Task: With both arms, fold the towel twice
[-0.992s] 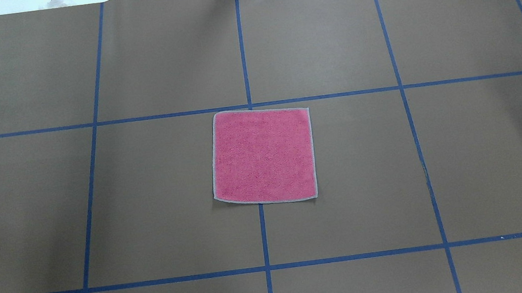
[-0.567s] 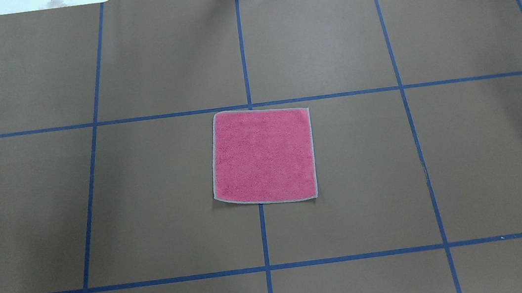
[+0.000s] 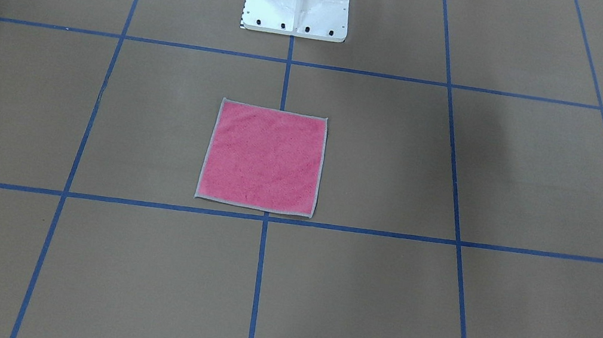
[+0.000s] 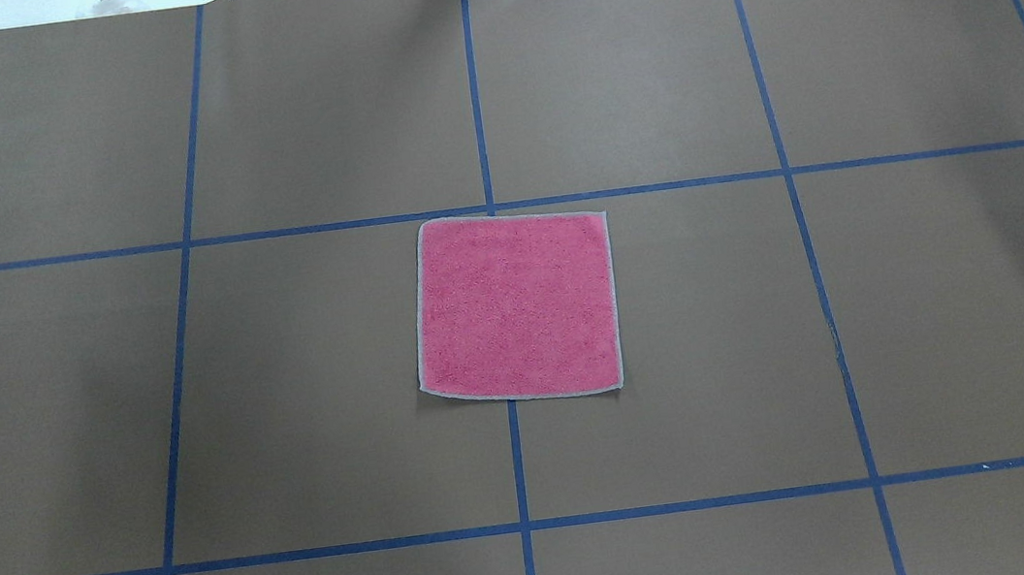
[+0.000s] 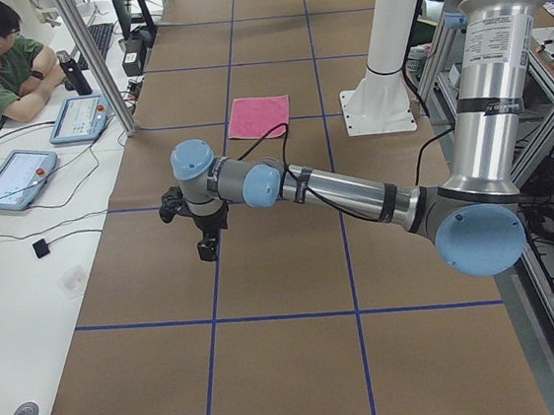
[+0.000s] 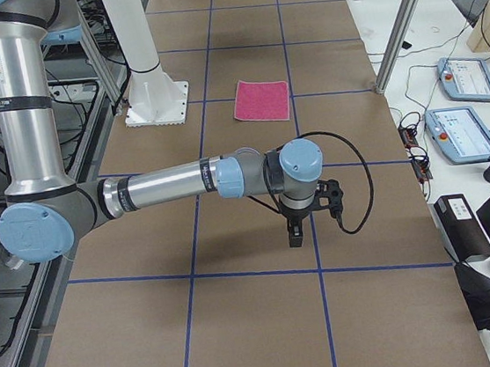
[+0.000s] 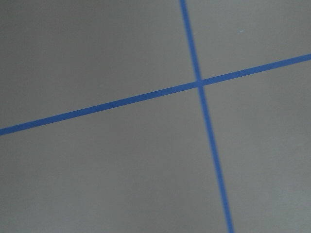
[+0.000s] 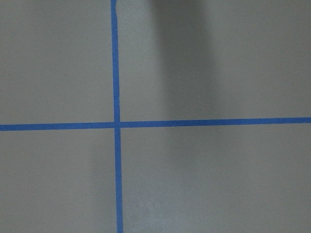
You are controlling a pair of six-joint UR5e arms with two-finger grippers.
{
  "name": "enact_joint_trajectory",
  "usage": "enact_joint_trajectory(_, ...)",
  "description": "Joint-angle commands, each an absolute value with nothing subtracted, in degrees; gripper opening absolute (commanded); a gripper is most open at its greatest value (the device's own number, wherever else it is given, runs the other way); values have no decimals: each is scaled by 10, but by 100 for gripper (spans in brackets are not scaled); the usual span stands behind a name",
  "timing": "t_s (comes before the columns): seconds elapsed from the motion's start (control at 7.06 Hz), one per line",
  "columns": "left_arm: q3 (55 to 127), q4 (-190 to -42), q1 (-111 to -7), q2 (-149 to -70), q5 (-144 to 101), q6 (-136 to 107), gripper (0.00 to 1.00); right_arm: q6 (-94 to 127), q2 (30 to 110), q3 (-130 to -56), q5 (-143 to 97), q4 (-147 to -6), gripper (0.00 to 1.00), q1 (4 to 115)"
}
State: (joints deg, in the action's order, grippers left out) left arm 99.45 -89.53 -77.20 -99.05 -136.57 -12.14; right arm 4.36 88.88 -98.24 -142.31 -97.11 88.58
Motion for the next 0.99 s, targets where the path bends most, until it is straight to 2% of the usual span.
enact_joint_trajectory(0.0,1012,-903,-737,-1039,-1456,-256,100,43,855,-983,-1446,-973,99,874)
enact_joint_trajectory(0.28,1015,-907,-684,-1079,-1454,-422,100,86,842,-987,-1450,-970,99,868)
enact_joint_trajectory(0.43,1014,-948,-649,-1095,-1432,-514,100,205,831,-998,-1450,-965,99,849)
enact_joint_trajectory(0.85,1014,-1059,-508,-1139,-1273,-781,100,543,825,-998,-1372,-679,99,718)
